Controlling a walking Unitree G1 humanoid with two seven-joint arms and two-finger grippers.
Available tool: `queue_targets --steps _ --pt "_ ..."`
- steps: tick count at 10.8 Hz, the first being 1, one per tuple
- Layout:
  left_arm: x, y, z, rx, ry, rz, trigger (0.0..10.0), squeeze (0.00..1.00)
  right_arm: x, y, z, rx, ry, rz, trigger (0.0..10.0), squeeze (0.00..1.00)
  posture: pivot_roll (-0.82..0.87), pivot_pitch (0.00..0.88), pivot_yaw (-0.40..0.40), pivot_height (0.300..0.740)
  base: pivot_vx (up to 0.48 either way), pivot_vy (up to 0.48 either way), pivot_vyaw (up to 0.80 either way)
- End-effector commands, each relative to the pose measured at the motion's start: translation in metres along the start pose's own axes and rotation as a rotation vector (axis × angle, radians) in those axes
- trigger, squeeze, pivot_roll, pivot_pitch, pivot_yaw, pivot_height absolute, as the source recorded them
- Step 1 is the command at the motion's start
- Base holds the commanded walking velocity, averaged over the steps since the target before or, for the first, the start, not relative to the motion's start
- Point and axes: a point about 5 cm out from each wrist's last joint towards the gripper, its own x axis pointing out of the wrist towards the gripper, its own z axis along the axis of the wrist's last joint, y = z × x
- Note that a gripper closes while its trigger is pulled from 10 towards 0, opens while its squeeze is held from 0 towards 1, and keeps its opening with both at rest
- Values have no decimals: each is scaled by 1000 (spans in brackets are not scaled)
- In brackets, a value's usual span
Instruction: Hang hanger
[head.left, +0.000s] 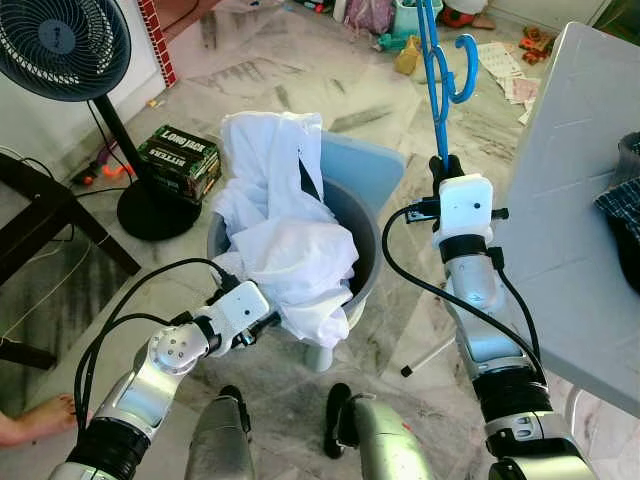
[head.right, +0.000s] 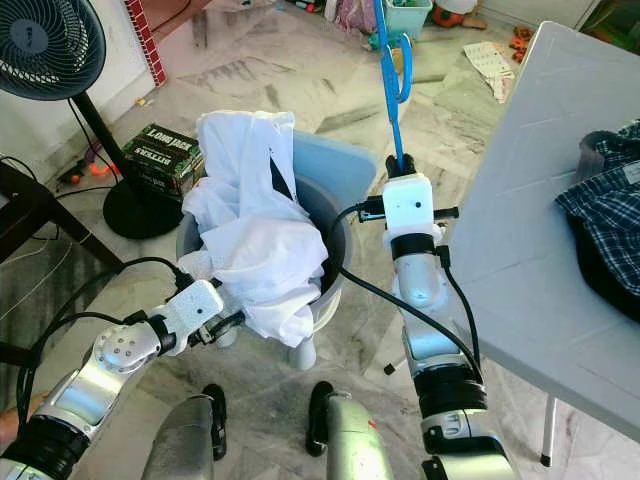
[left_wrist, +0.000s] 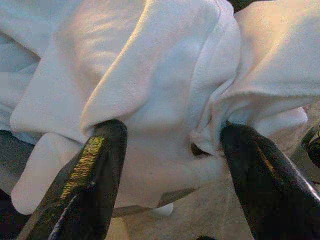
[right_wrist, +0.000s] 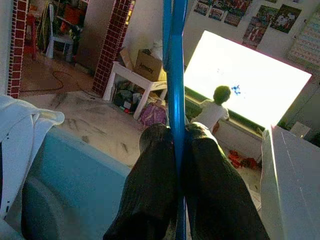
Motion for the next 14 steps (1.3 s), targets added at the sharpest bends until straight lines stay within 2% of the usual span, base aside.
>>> queue_targets --steps 1,2,3,4,6,8,10,11,12,13,14 --pt "-2 -2 -1 -19 3 23 10000 1000 -3 -2 2 5 -9 -4 10000 0 126 222 -90 740 0 0 0" --pt "-44 50 42 -340 -340 567 10000 1000 -14 1 -1 28 5 64 10000 0 131 261 -104 740 0 0 0" --pt "-44 50 45 -371 -369 550 10000 1000 -12 5 0 36 1 68 10000 0 140 252 -102 740 0 0 0" --pt "-42 50 47 -350 -364 541 10000 1000 -6 8 3 51 -11 68 10000 0 146 245 -101 740 0 0 0" --pt "-51 59 49 -352 -362 646 10000 1000 -6 10 5 58 -10 74 10000 0 154 240 -102 740 0 0 0" --pt "-45 65 40 -370 -293 598 10000 1000 -15 7 3 55 6 92 10000 0 141 278 -118 740 0 0 0" --pt "-38 74 39 -353 -279 558 10000 1000 -35 2 6 46 13 145 10000 0 54 342 -144 740 0 0 0" --pt "-34 88 42 -342 -283 572 10000 282 -46 -5 10 26 24 160 10000 0 12 372 -158 740 0 0 0" --pt "-34 97 49 -319 -300 591 10000 0 -56 -13 12 21 41 173 10000 0 -22 402 -174 740 0 0 0" --pt "-29 112 55 -309 -316 619 10000 0 -68 -14 15 18 62 210 10000 0 -56 423 -193 740 0 0 0" --pt "-28 116 62 -309 -344 626 10000 0 -72 -14 20 19 64 226 10000 0 -74 429 -200 740 0 0 0"
